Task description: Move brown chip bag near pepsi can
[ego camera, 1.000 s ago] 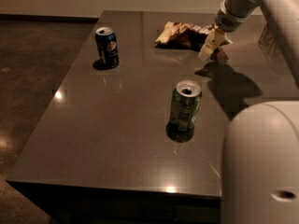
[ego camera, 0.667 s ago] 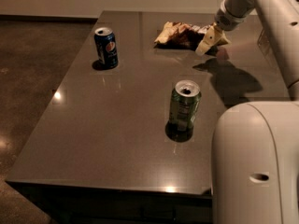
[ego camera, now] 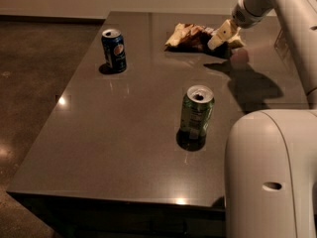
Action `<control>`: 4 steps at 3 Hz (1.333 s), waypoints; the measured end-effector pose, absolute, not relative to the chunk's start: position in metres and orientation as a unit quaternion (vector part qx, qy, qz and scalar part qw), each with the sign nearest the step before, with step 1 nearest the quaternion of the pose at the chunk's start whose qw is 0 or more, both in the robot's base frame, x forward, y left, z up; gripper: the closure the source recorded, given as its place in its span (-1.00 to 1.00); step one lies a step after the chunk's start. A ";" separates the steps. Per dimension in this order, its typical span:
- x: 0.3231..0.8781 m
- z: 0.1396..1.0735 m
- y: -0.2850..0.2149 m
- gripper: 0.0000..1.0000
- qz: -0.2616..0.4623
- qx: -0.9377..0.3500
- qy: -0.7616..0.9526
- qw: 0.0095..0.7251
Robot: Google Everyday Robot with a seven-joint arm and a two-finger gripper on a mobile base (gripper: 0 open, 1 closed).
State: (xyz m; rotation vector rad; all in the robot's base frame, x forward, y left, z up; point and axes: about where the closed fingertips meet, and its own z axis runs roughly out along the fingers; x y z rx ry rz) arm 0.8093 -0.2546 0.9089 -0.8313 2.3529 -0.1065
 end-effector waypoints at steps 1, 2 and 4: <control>0.817 0.900 -0.252 -1.00 -0.039 -0.293 0.901 0.317; 0.821 0.889 -0.246 -1.00 -0.037 -0.283 0.907 0.311; 0.818 0.884 -0.239 -0.25 -0.032 -0.290 0.908 0.301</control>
Offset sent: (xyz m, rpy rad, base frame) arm 0.0129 0.0144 -0.0250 0.0332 0.0236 -0.0914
